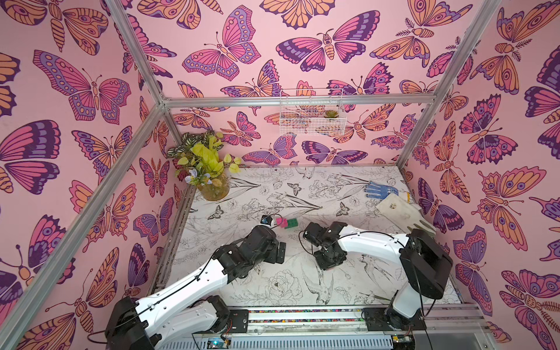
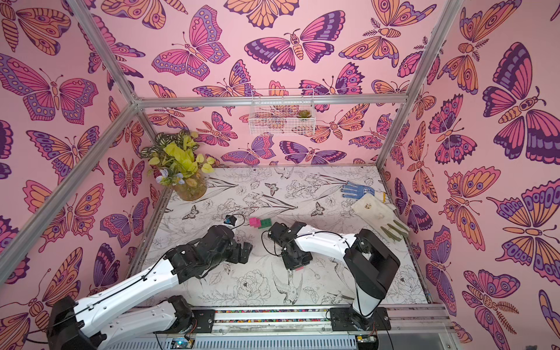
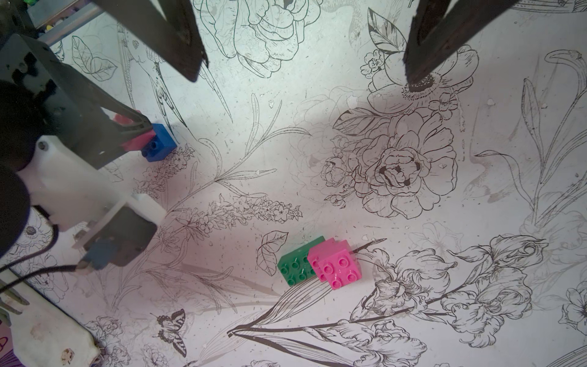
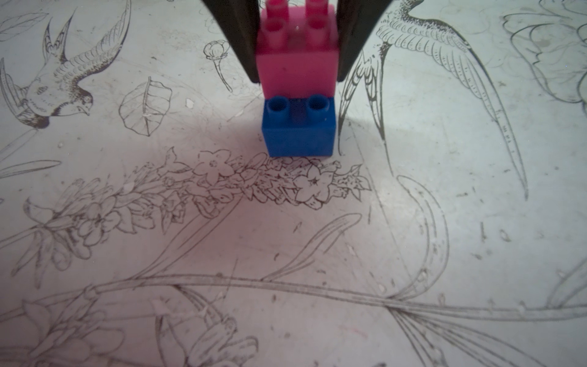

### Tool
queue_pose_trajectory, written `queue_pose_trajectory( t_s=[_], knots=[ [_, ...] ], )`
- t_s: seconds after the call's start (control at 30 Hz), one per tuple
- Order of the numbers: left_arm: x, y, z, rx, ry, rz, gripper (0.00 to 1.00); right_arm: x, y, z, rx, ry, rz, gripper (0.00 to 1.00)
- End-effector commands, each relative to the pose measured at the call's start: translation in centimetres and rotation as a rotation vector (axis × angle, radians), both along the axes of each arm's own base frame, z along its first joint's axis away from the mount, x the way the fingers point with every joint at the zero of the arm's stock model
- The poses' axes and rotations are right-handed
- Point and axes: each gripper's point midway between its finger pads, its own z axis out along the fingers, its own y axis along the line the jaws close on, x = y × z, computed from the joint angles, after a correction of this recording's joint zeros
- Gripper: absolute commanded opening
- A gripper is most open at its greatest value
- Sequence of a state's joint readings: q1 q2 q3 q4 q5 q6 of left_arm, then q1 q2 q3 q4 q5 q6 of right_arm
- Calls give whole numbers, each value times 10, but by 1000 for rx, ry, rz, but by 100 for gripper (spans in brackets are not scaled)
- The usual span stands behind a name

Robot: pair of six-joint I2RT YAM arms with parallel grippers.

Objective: Assemble the letter v with lego
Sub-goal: Assemble the lego brick with the lego brick, then pick up the lego brick from the center of the board.

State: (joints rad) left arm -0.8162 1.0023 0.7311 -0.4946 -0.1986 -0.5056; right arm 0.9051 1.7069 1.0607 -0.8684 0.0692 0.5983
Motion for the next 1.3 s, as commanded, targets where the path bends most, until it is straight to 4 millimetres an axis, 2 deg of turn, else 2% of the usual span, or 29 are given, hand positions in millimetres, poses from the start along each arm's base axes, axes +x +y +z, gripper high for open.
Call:
queue_pose_trajectory(
  t_s=[0.0,0.07,0.13,0.23,0.4,0.57,0.87,1.27],
  knots=[
    [-2,6,-8,20,17,7,100,-22,-17,-41,-79,80,-9,0],
    [-2,6,-9,23,17,9,100,-19,-16,-39,-67,53,-25,0],
    [-2,6,-9,24,20,10,100,-15,-15,-35,-48,25,-35,19],
    [-3,6,-9,23,22,11,100,-12,-13,-29,-22,-7,-44,41],
    [-4,6,-7,13,25,10,100,-9,-14,-24,-12,-34,-52,58],
    [-5,6,-7,9,28,14,100,-5,-14,-21,0,-63,-62,58],
    [-5,5,-10,14,41,11,100,3,-9,-18,38,-116,-76,49],
    [-4,4,-16,27,55,11,100,8,-6,-19,52,-128,-77,45]
  ],
)
